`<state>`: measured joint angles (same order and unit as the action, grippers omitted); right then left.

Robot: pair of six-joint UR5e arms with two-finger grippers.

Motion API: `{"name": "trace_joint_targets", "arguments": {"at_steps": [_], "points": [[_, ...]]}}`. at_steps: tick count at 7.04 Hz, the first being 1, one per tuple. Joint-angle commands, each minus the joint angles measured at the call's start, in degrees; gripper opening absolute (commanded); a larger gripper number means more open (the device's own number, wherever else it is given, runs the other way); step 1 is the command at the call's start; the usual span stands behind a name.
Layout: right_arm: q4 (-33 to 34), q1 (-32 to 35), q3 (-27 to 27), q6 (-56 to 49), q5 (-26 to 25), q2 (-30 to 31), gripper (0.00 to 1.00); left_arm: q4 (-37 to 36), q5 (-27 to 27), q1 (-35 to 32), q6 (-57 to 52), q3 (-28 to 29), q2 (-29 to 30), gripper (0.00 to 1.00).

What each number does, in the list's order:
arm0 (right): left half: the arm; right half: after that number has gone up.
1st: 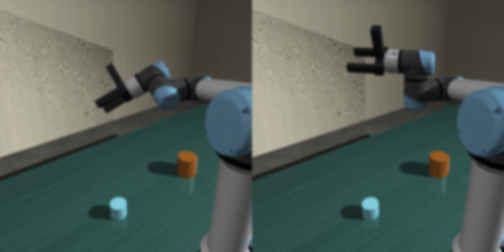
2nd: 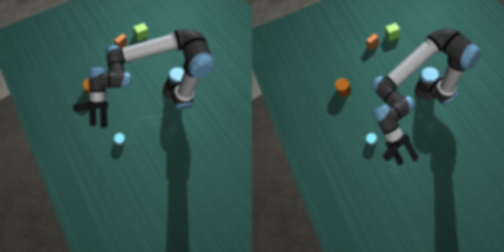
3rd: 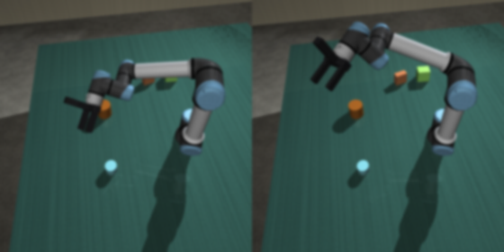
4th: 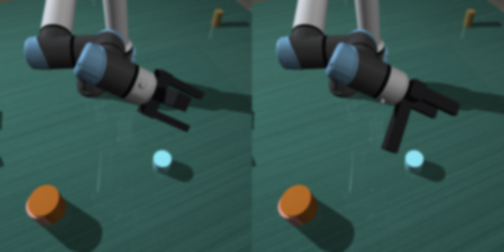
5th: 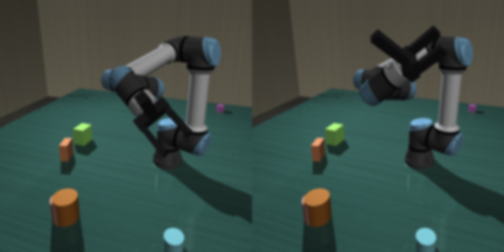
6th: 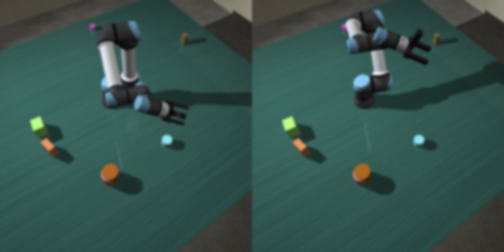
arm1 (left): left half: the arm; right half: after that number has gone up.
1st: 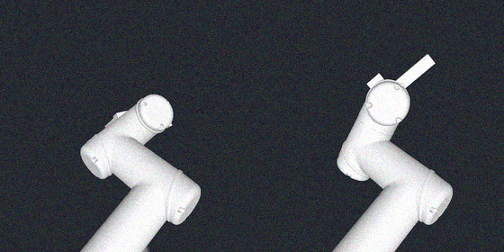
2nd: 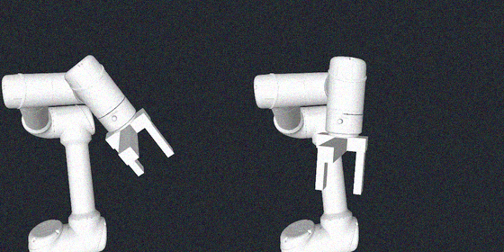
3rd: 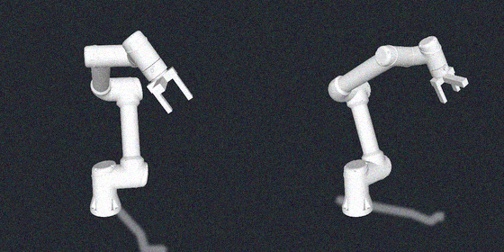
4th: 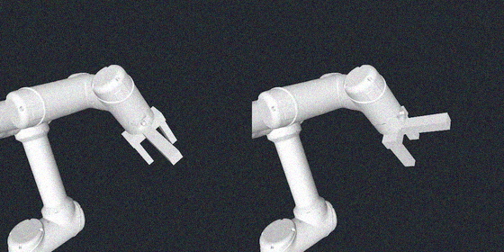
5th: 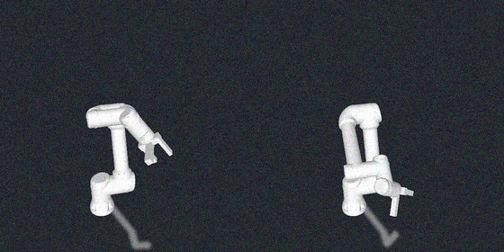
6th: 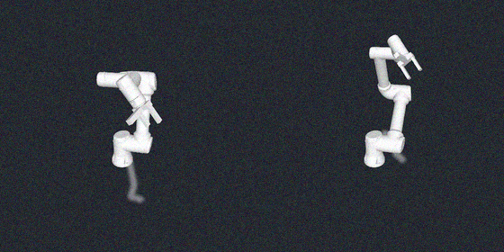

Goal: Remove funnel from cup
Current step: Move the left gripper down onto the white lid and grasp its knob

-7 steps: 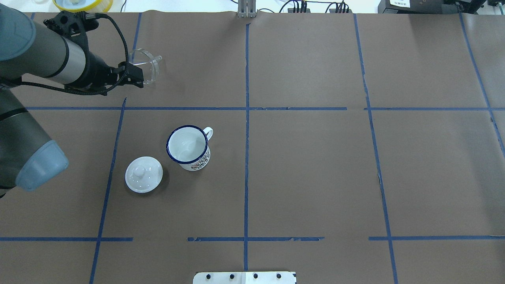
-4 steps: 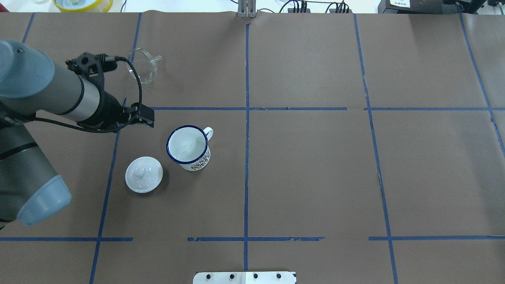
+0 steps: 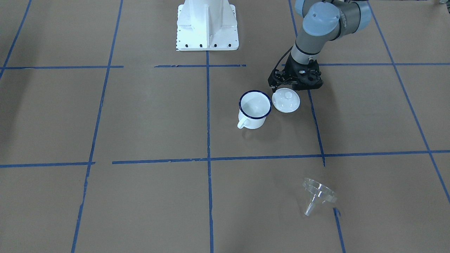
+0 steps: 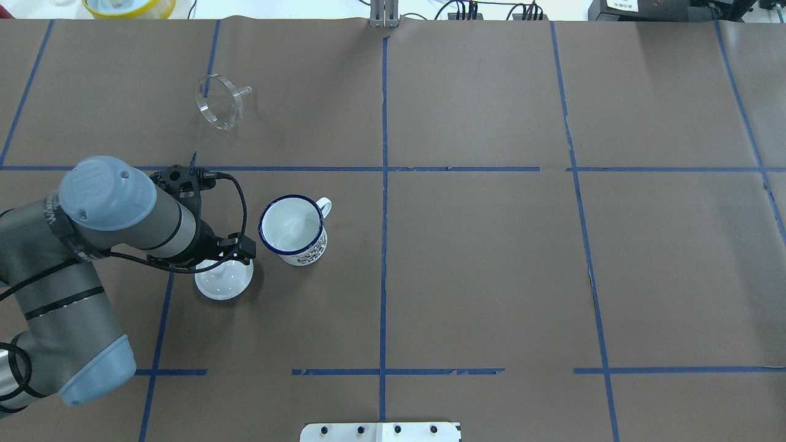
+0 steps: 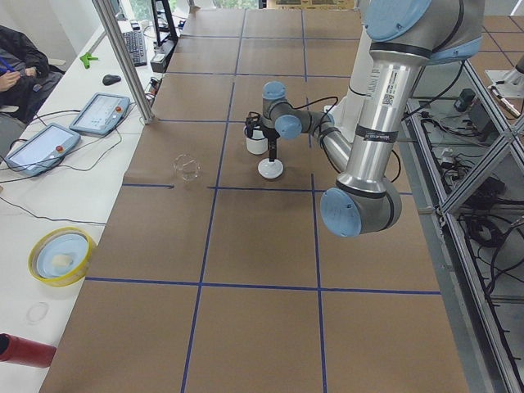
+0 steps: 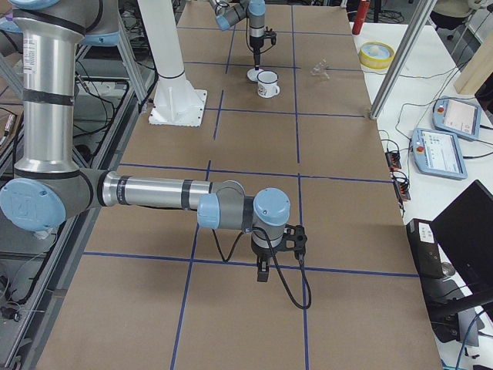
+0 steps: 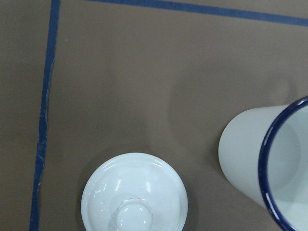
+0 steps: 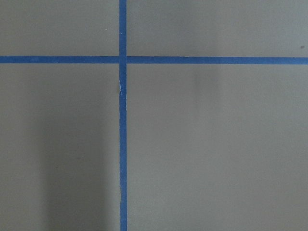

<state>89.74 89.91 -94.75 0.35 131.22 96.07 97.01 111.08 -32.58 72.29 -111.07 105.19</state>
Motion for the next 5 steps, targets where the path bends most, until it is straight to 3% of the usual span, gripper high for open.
{"name": "trace_joint_targets", "arguments": {"at_steps": [1, 5], "points": [[0.00, 0.00, 0.00, 0.00, 0.00, 0.00, 1.00, -0.07, -2.69, 0.67, 0.57, 1.11, -0.07, 1.00], [0.00, 0.00, 0.00, 0.00, 0.00, 0.00, 1.00, 0.46, -2.80, 0.59, 0.48, 2.61, -0.16, 0.97]]}}
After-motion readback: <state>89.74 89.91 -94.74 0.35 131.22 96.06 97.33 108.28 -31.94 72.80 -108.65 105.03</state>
